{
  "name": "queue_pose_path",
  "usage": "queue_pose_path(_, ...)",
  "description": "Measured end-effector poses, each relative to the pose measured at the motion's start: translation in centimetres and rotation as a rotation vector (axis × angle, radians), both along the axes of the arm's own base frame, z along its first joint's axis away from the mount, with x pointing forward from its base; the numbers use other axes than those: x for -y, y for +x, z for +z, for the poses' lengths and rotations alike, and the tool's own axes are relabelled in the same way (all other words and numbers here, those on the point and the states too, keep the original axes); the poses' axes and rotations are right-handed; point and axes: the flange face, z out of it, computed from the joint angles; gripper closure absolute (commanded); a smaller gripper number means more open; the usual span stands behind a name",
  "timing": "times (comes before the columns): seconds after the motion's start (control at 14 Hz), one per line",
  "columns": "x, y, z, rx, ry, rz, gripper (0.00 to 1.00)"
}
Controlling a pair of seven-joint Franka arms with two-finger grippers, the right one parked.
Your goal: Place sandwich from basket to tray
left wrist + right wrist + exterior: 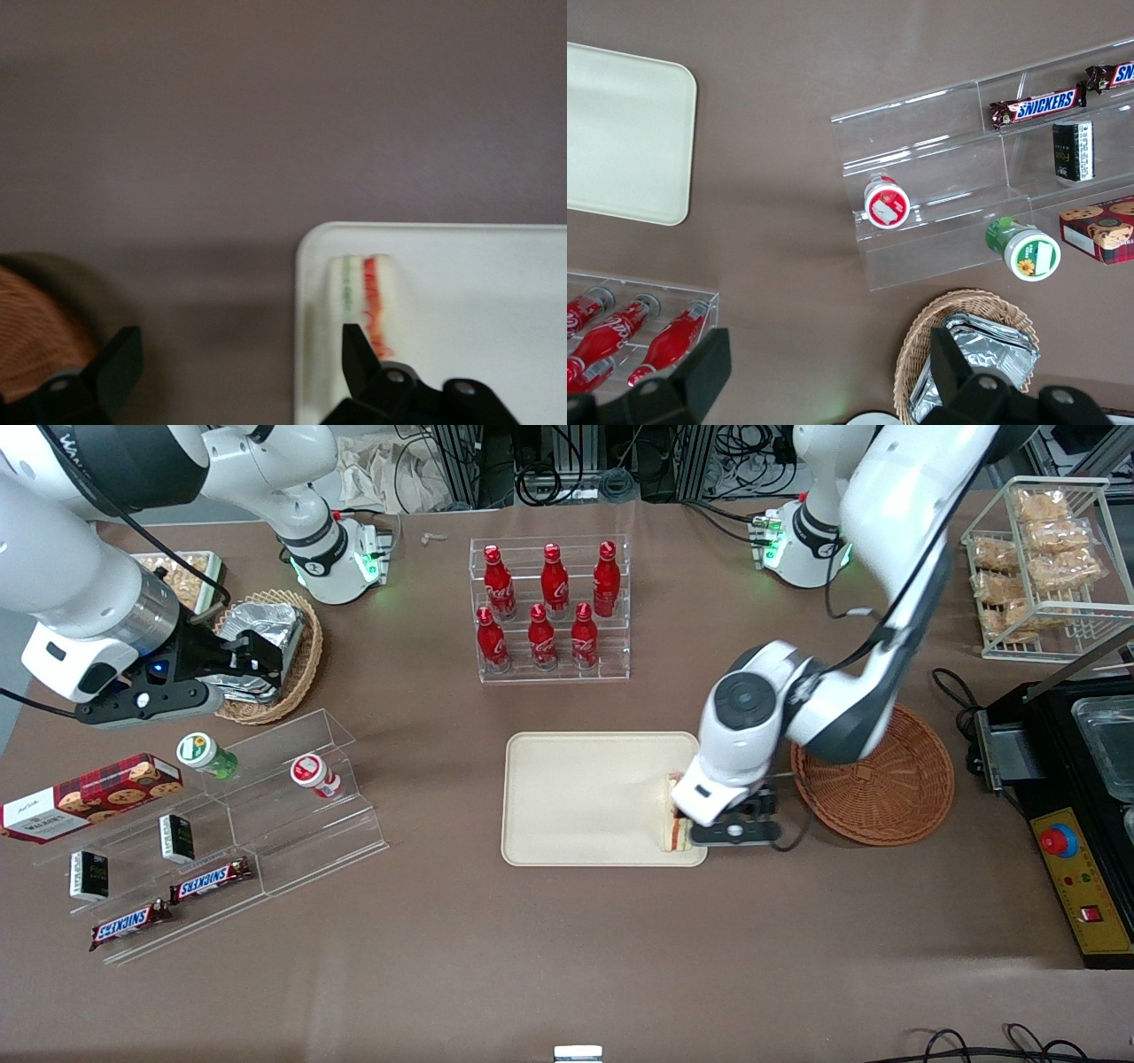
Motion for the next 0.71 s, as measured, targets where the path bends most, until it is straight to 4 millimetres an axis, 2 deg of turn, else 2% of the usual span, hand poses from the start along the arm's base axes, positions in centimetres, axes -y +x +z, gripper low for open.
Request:
queue_pose_path(0.14, -3.5, 0.1, 6.3, -0.030, -0.044, -0.035, 0.00)
queue_pose_path(0.21, -6.0, -0.1, 9.1, -0.056, -0.062, -0.061, 0.00)
queue_pose_path(0.36, -13.2, -0.1, 13.8, -0.083, -0.099, -0.104, 0.00)
queue_pose_path(0.43, -16.8, -0.2, 15.3, -0.084, -0.101, -0.124, 0.00)
queue_pose_path(0.57, -22.9, -0.7, 16.6, -0.088, -0.093, -0.170, 0.00)
queue_pose_path(0.71, -26.7, -0.9, 16.7, -0.105, -0.082, -0.209, 0.00)
